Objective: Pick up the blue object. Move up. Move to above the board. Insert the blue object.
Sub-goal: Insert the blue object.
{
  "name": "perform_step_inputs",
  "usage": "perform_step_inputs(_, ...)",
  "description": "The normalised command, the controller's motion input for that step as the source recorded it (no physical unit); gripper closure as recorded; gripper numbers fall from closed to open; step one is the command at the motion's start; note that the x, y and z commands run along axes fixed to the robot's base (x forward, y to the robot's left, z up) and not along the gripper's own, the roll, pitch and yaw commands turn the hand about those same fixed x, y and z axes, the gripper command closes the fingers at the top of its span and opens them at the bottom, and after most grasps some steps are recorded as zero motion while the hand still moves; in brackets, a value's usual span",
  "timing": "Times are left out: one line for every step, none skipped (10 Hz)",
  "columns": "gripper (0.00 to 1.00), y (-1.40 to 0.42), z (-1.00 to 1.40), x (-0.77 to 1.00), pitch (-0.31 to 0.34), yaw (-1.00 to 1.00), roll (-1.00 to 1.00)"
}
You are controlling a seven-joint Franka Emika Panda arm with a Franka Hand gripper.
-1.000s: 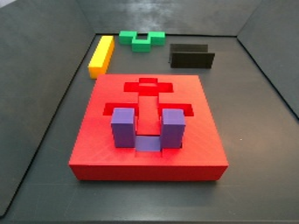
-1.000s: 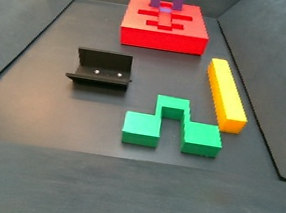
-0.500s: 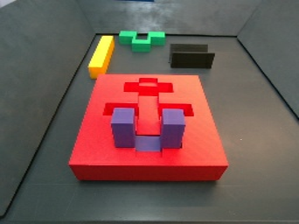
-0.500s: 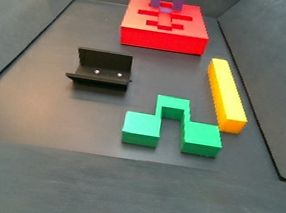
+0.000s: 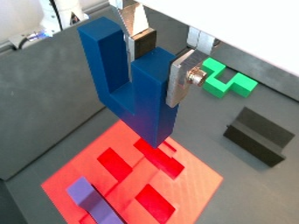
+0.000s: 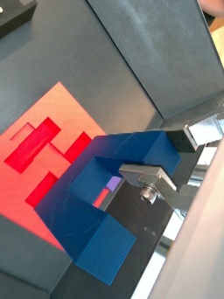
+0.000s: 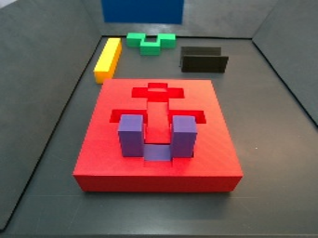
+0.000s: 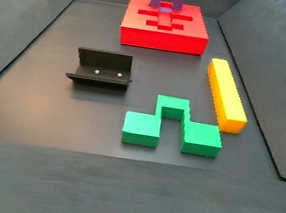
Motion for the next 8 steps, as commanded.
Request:
perform_step_inputs(1.0,0.11,-0.09,0.96,0.054,0.0,0.0)
perform_step_inputs(1.0,0.23,-0.04,0.95,0.074,0.03,0.03)
perform_step_inputs(1.0,0.31,0.0,0.91,0.086,0.07,0.07)
perform_step_inputs(1.0,0.33,0.0,0.77,0.079,0.14,0.1)
perform_step_inputs(1.0,0.31,0.01,0.63,0.09,0.16,0.03)
perform_step_inputs(1.0,0.25,0.04,0.59,0.1,0.07,0.0)
perform_step_inputs(1.0,0.23,0.0,0.64,0.083,0.0,0.0)
perform_step_inputs(1.0,0.18,0.0,0.61,0.059,0.01,0.0)
